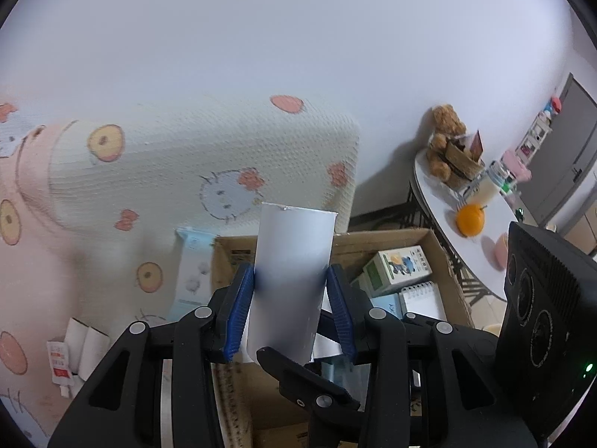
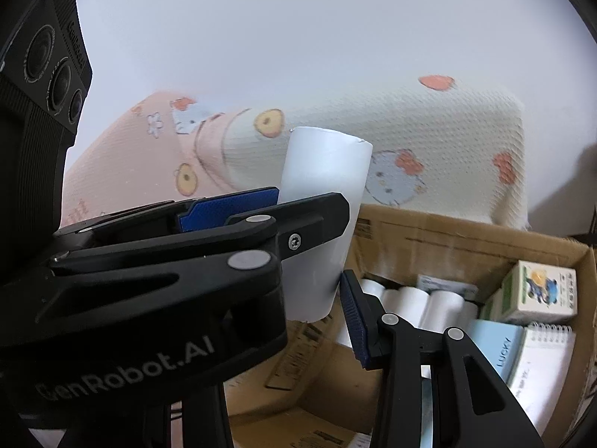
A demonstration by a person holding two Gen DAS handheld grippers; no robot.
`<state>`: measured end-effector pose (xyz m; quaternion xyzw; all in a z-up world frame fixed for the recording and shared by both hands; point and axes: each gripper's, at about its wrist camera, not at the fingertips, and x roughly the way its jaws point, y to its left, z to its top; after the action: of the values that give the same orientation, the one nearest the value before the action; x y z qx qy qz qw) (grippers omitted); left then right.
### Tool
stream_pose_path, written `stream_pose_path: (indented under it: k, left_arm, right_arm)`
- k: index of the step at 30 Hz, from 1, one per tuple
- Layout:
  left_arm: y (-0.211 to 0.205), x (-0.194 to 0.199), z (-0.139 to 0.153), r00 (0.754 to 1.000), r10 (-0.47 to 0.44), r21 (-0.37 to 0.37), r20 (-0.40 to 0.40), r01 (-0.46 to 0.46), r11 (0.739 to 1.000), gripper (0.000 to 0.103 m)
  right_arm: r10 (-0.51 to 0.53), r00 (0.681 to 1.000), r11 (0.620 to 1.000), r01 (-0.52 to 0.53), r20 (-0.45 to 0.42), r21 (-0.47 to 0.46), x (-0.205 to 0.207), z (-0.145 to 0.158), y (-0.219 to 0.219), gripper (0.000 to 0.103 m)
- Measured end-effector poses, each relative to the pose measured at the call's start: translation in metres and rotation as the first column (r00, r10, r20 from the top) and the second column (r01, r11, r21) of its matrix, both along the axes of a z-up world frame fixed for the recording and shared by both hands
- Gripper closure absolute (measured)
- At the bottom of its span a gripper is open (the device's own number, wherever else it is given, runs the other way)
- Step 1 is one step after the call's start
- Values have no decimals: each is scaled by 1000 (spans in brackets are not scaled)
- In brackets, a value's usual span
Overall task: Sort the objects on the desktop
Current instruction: 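Lift the held tube and carry it toward the cardboard box, then lower the held tube into the box beside the white rolls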
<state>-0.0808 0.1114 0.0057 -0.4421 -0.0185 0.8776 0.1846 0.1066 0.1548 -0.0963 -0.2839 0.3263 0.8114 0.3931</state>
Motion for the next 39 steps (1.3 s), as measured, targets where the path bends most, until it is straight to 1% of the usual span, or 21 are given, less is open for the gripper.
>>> stream_pose_path:
  k: [5,8,11,14,18,21,24,26,29,31,34,35,36,39]
  left_arm:
    - [17,-11,-19,998,-41,-13,51,41,999,59]
    - [25,-20,-34,993,-60,-16,97,62,998,59]
    - [28,-30,-53,982,-72,-10,172,74,997,59]
    - [27,-37,-69,969,-71,-3,237,74,997,59]
    - [30,-46,-88,952,-68,-17,299,77,997,59]
    - [35,-52,-95,941,-75,-38,329,93,995,59]
    - [35,-58,-105,925,-76,-23,372,91,996,60]
    - [35,-62,-112,911,-74,-12,406,87,996,60]
    - [39,-62,-120,895,-74,-22,439,93,995,60]
    - [41,-61,-123,891,-67,-39,449,94,995,60]
    - [45,-61,-128,882,-66,-54,466,103,993,61]
    - [45,-60,-130,877,-62,-65,476,105,992,62]
    - [47,-60,-133,868,-65,-68,493,113,991,68]
    - [49,-60,-139,860,-63,-80,506,120,990,68]
  right_arm:
    - [-23,1000,998,24,15,-59,13,-14,12,64]
    - [-35,999,994,37,26,-107,22,-26,20,64]
    - [-27,999,983,34,39,-181,27,-41,29,64]
    - [-15,999,963,24,34,-267,31,-59,38,64]
    - [-15,999,944,30,50,-327,32,-77,47,64]
    - [-19,998,934,38,58,-354,33,-85,52,64]
    - [-24,998,921,42,52,-388,37,-92,57,63]
    - [-8,997,915,39,78,-401,37,-95,59,63]
    - [9,995,906,32,96,-421,38,-102,61,63]
    - [6,996,899,35,91,-437,42,-106,62,63]
    - [14,996,897,27,89,-441,44,-109,63,63]
    - [17,996,898,23,87,-440,45,-109,63,63]
    - [16,996,905,25,92,-425,46,-109,63,63]
    - [25,993,919,22,113,-393,46,-107,63,63]
